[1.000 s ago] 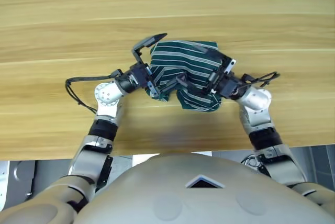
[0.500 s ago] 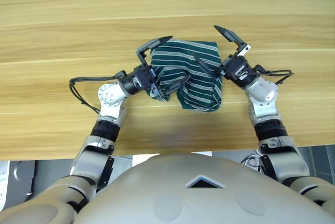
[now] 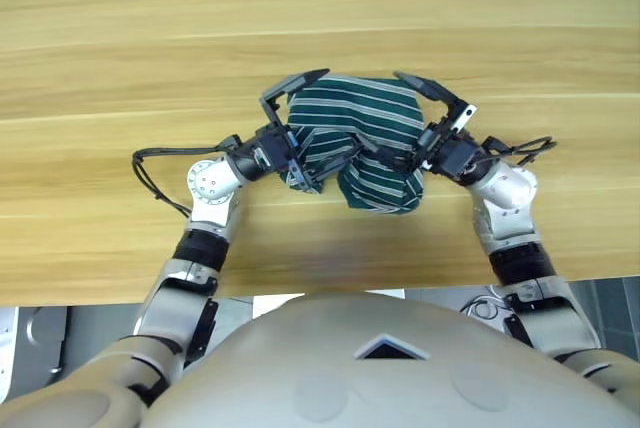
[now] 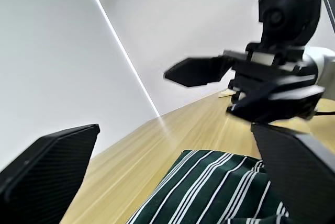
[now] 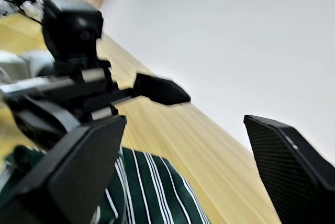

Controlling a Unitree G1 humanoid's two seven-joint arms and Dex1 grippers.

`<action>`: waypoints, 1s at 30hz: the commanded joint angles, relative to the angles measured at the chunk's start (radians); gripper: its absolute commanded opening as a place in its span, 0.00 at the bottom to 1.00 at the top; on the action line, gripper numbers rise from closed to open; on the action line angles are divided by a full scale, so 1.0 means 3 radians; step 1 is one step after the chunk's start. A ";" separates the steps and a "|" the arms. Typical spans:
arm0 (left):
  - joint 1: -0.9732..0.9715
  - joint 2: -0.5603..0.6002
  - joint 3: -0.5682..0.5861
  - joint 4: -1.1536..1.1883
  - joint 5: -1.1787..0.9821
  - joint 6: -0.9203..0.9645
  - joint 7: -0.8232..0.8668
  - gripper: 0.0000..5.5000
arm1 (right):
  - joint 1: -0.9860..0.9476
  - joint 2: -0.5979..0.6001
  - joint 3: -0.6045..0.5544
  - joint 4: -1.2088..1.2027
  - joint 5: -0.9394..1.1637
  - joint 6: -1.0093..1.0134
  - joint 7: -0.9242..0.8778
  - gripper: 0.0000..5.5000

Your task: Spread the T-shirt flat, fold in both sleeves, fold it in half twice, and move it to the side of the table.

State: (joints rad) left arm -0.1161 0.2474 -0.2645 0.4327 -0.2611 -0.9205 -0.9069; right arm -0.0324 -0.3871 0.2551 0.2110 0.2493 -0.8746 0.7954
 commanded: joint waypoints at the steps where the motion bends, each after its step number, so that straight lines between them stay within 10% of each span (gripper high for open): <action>1: -0.0064 0.0020 0.0006 0.0014 0.0031 -0.0006 -0.0017 0.98 | 0.0061 -0.0068 0.0065 -0.0087 0.0049 0.0002 0.0131 0.76; 13: -0.0057 0.0042 0.0015 0.0011 0.0055 -0.0026 0.0004 0.98 | -0.0020 -0.0043 -0.0022 0.0185 -0.0269 -0.0030 -0.0013 0.76; 21: 0.0072 0.0551 0.0330 -0.0346 -0.0122 0.0040 -0.0011 0.98 | 0.0525 -0.0768 -0.0287 -0.0435 -0.0039 -0.0230 0.0154 0.76; 30: 0.0228 0.1132 0.0502 -0.0209 0.0520 -0.0058 0.0027 0.98 | 0.0369 -0.0848 -0.0351 -0.0075 -0.1389 0.0002 -0.0230 0.76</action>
State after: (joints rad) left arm -0.0601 0.5352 -0.1170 0.3500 -0.1625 -0.9358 -0.8968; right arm 0.1103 -0.6417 0.1478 0.1628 -0.0797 -0.8983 0.7607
